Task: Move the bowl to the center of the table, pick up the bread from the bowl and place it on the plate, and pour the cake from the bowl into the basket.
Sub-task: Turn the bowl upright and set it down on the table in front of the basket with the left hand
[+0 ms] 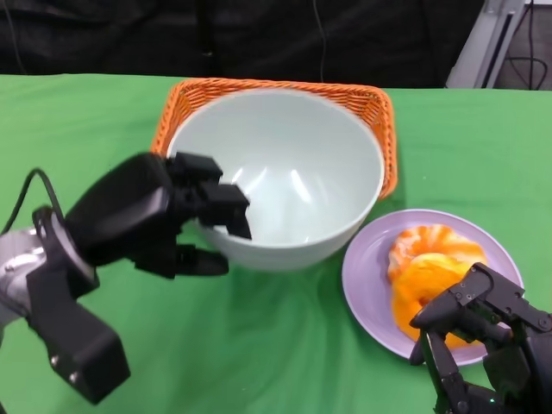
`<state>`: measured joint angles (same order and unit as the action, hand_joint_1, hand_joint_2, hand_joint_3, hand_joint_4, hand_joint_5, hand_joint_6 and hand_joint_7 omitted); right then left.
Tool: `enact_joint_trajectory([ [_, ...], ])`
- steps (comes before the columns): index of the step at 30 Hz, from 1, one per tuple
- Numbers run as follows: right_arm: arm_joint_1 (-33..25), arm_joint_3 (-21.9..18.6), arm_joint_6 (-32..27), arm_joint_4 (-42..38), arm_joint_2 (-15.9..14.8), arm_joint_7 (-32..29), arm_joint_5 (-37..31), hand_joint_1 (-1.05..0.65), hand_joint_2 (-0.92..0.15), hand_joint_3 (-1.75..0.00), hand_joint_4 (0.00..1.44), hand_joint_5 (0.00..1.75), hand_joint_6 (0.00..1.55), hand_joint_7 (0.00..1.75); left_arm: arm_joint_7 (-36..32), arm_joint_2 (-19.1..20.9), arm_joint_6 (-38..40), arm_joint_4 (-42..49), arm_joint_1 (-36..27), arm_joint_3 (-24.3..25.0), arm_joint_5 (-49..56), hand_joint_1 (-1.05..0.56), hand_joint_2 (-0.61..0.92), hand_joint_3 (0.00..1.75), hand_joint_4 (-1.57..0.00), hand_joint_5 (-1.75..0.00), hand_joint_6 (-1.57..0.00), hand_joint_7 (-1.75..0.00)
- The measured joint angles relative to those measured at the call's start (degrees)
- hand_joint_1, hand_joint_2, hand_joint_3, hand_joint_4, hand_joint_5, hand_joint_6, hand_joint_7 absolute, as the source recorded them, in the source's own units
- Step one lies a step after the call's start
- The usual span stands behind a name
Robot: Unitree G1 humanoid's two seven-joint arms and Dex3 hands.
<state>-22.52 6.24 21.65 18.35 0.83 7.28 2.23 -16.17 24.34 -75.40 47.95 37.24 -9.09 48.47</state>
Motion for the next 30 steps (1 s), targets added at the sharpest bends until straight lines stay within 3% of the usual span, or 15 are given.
enact_joint_trajectory([
  [9, 0.2, -0.2, 0.0, 0.0, -0.1, 0.3, 0.6, -0.15, -0.49, -1.1, 0.73, 1.6, 0.64, 1.4, -24.4, 6.6, 0.3, -4.1, -8.3, -4.6, 15.2, -0.28, 0.92, 0.27, -0.74, -1.67, -0.75, -1.23],
  [15, 0.1, -0.4, -0.1, 0.0, -0.1, 0.4, 0.7, -0.15, -0.48, -1.11, 0.74, 1.6, 0.64, 1.39, -34.3, 9.6, 2.4, -4.1, -10.0, -9.3, 18.3, -0.27, 0.92, 0.26, -0.8, -1.56, -0.77, -1.14],
  [20, 0.1, -0.9, -0.1, 0.0, -0.2, 0.6, 1.0, -0.12, -0.49, -1.11, 0.74, 1.6, 0.64, 1.39, -38.3, 10.8, 4.2, -4.0, -12.3, -13.0, 18.7, -0.23, 0.92, 0.23, -0.78, -1.59, -0.74, -1.2],
  [30, 0.2, -0.8, -0.8, 0.1, -0.1, 0.6, 0.9, -0.11, -0.48, -1.13, 0.73, 1.59, 0.64, 1.39, -38.6, 12.5, 5.6, -3.9, -13.8, -17.0, 17.6, -0.21, 0.91, 0.14, -0.79, -1.58, -0.82, -1.05],
])
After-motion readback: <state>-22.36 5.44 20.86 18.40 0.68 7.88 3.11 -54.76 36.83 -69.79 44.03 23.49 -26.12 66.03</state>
